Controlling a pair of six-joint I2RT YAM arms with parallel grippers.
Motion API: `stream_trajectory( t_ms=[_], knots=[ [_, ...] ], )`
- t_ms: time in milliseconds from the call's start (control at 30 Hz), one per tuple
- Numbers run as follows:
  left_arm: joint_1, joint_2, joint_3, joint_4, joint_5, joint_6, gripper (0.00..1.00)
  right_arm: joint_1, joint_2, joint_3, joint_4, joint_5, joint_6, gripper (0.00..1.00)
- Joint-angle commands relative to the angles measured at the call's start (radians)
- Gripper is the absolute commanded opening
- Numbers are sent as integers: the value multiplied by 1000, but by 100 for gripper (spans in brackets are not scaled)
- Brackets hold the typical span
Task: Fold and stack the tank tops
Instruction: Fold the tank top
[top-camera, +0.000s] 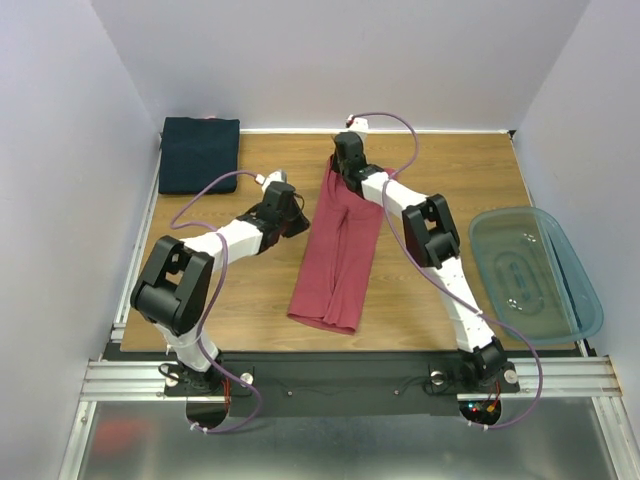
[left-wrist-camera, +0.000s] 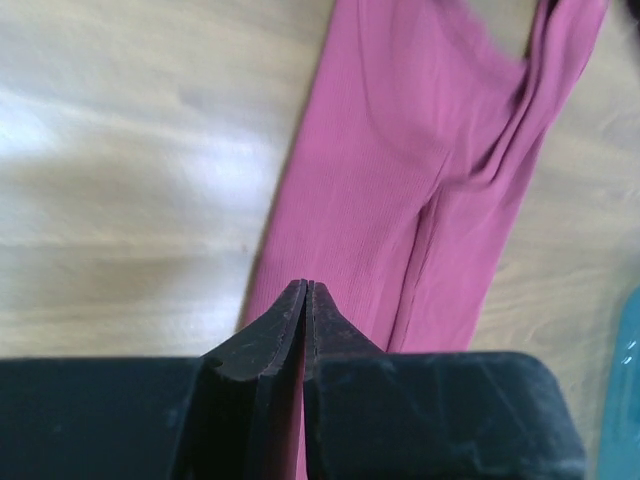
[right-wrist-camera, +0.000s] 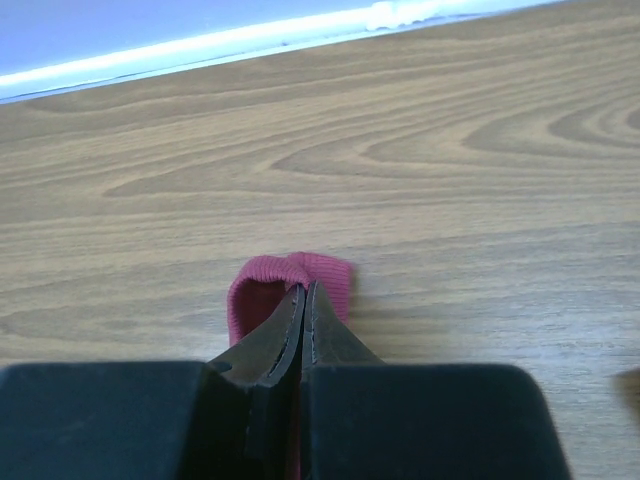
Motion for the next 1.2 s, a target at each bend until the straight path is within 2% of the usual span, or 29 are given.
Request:
stream_trajectory(
  t_ms=[0, 333, 600, 800, 1033, 1167],
  knots=[
    [-36, 21, -36, 44, 2, -24, 14, -26, -92, -29, 64, -73, 90, 0],
    [-72, 76, -114, 75, 36, -78, 0, -69, -138, -120, 81, -124, 174, 0],
    [-78, 93, -135, 79, 33, -98, 0, -100, -187, -218, 173, -240, 240, 0],
    [-78, 91, -143, 79, 33, -101, 0, -150, -249, -394, 363, -340, 337, 0],
    [-78, 93, -148, 76, 40, -101, 0, -205, -215, -400, 400, -400, 401, 1],
    [-78, 91, -148, 76, 42, -101, 0, -228, -180, -379, 437, -503, 430, 0]
  ],
)
